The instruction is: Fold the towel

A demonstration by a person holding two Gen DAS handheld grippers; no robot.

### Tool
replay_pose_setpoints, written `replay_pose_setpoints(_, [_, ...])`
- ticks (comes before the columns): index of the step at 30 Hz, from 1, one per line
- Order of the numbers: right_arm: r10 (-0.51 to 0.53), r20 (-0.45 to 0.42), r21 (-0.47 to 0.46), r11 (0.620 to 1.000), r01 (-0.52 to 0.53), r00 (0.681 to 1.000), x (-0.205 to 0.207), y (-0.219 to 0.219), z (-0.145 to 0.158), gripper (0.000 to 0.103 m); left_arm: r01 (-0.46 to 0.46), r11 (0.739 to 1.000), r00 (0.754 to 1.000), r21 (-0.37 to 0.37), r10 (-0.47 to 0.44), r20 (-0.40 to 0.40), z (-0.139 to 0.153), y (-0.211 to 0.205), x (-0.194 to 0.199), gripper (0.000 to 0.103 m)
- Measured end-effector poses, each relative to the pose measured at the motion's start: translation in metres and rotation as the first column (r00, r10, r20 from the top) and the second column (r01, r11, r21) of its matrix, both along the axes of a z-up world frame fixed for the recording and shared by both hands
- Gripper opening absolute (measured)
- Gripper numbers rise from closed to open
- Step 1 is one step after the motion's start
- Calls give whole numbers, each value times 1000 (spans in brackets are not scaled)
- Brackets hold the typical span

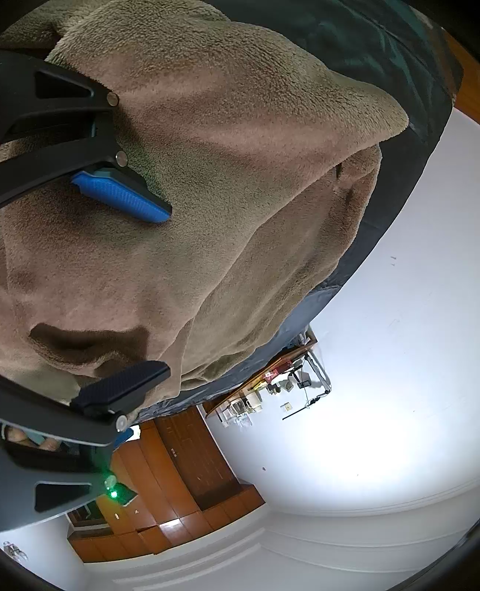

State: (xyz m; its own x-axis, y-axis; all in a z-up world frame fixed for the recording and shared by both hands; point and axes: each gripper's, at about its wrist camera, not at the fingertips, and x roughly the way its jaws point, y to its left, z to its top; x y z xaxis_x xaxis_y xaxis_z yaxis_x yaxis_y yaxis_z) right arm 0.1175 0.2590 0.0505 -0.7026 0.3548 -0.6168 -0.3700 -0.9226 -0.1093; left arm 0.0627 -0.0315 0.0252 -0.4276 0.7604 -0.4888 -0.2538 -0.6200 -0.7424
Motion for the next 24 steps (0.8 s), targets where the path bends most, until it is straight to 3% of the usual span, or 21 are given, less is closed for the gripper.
replay_pose_setpoints(4, [33, 5, -121, 992, -33, 999, 8, 14, -5, 102, 0, 1000, 1000, -3, 0, -1, 0, 0, 1, 81])
replay_pose_setpoints(7, [124, -16, -269, 955, -124, 992, 12, 14, -11, 102, 0, 1000, 1000, 0, 0, 1, 1, -1, 1, 81])
replay_pose_setpoints(10, [230, -32, -269, 935, -230, 973, 20, -7, -12, 102, 0, 1000, 1000, 1, 0, 1, 1, -2, 1, 81])
replay_pose_setpoints(13, [351, -29, -193, 917, -350, 936, 25, -39, -10, 102, 0, 1000, 1000, -1, 0, 0, 1, -2, 1, 81])
replay_pose_setpoints(16, [428, 42, -89, 901, -424, 903, 18, -69, -14, 102, 0, 1000, 1000, -2, 0, 0, 2, -2, 1, 81])
replay_pose_setpoints(18, [394, 124, 12, 917, -399, 911, 6, -81, -22, 102, 1, 1000, 1000, -1, -1, 1, 2, -2, 1, 81])
replay_pose_setpoints(20, [300, 121, 74, 948, -310, 946, -6, -73, -22, 102, 2, 1000, 1000, -1, -2, 1, 1, -2, 1, 81])
replay_pose_setpoints(22, [176, 60, 52, 982, -180, 982, -14, -47, -16, 102, 4, 1000, 1000, -1, -4, 2, 2, -2, 2, 81])
replay_pose_setpoints(24, [64, 22, 6, 998, -64, 998, -16, -19, -12, 102, 5, 1000, 1000, 0, -5, 3, 2, -2, 2, 81])
